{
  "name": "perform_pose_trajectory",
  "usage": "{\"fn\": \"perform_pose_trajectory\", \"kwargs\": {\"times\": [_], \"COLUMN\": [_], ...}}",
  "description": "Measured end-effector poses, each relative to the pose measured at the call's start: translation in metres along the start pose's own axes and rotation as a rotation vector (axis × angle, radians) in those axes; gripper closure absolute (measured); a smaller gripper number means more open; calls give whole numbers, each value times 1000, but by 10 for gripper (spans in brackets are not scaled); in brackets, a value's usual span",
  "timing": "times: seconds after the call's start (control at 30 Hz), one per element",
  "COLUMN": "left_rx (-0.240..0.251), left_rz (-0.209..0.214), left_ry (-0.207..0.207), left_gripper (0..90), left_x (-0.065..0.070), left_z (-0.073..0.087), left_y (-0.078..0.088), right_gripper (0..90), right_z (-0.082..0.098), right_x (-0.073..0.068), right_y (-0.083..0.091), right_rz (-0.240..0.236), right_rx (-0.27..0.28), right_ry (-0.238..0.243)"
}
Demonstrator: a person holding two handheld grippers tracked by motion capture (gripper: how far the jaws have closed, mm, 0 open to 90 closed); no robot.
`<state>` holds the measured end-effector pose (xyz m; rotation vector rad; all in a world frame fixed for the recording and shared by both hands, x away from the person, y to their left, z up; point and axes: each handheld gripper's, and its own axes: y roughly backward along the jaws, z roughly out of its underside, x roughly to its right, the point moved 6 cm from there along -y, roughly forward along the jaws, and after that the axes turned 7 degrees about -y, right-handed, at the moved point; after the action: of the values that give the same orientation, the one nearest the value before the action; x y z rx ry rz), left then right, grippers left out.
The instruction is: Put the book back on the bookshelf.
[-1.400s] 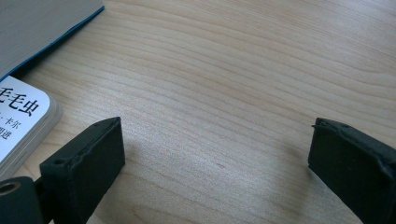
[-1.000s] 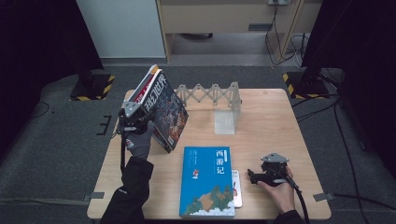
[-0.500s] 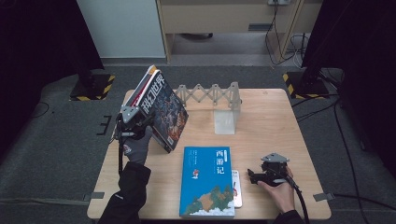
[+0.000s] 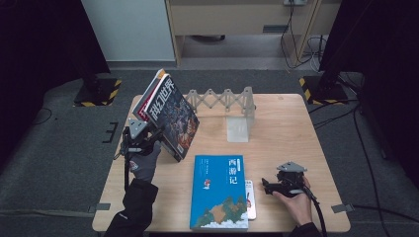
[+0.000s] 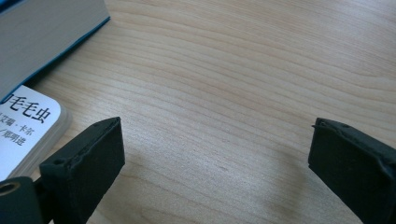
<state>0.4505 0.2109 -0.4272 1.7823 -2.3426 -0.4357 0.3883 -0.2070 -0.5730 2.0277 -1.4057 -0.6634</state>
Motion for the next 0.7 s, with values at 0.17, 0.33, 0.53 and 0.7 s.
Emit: {"fn": "perform_pose_trajectory", "kwargs": {"times": [0.17, 0.33, 0.53, 0.7], "left_rx": [-8, -13, -2, 9], "left_rz": [2, 8, 36, 64], "left_ry": [-11, -19, -41, -62], "left_gripper": [598, 591, 587, 570], "left_x": [1, 3, 9, 17], "left_z": [5, 10, 11, 10], "left_y": [4, 8, 20, 29], "right_gripper": [42, 41, 40, 40], "right_z": [-1, -1, -3, -5], "right_x": [0, 0, -1, -2], "right_y": [1, 2, 4, 7], "right_rz": [-5, -8, -11, -18], "right_rx": [7, 8, 17, 31], "right_ry": [2, -2, -13, -16]}}
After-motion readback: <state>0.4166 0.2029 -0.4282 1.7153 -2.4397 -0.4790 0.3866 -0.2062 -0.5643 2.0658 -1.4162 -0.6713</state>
